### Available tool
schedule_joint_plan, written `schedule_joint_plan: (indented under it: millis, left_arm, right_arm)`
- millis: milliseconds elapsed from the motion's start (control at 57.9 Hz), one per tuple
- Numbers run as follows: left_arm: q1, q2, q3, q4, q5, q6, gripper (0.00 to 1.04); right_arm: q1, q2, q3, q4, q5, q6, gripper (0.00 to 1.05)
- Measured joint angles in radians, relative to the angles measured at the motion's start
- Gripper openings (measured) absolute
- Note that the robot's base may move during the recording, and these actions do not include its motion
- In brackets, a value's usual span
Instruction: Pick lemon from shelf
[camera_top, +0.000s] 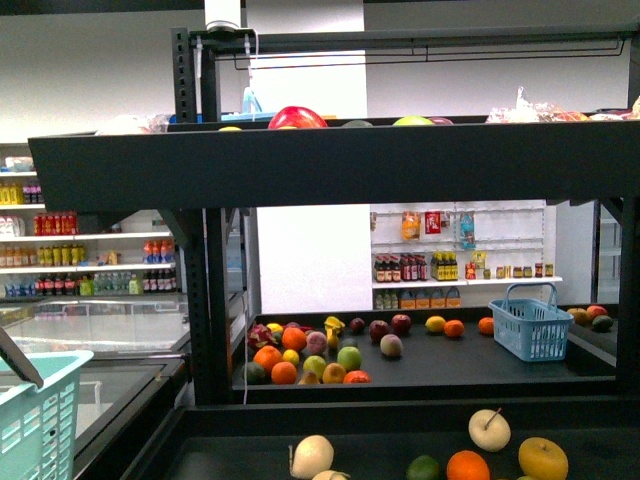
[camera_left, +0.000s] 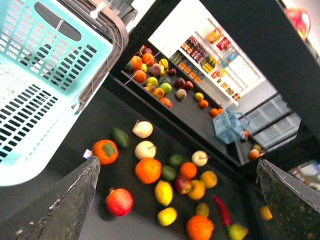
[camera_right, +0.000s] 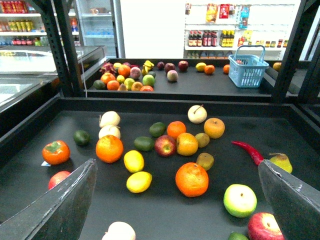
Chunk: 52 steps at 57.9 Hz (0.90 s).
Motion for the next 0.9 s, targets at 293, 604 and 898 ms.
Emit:
schedule_joint_plan:
  millis: [293,604,898]
  left_arm:
    - [0.148,0.508,0.323,0.128,0.075,-0.371,0.97]
    - [0.138,0.822,0.542,0.196,0.064,-0.507,0.97]
    - [0.071,1.042,0.754,0.237,0.023,-0.583,0.97]
  right_arm:
    - [0.000,0.000,0.000,0.000,0.000,0.000,0.97]
    - [0.000,0.000,0.000,0.000,0.000,0.000,0.97]
    - [0.000,0.000,0.000,0.000,0.000,0.000,0.97]
